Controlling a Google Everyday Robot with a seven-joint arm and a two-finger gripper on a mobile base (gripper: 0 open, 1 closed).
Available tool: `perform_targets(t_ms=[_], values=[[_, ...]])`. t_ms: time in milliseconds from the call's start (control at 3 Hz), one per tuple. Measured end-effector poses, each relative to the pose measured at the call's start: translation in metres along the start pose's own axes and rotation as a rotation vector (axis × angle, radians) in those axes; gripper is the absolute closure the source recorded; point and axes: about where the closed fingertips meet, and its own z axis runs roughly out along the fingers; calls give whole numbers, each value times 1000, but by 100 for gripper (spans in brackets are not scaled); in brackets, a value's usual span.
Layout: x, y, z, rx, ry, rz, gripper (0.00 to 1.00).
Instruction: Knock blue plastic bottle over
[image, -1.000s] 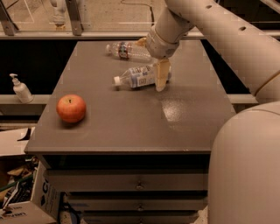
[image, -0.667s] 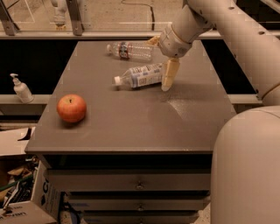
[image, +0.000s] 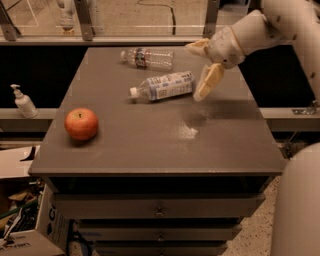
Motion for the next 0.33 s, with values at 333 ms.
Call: perform_targets(t_ms=[333], values=[[-10,15,-27,38,-140,110,0]])
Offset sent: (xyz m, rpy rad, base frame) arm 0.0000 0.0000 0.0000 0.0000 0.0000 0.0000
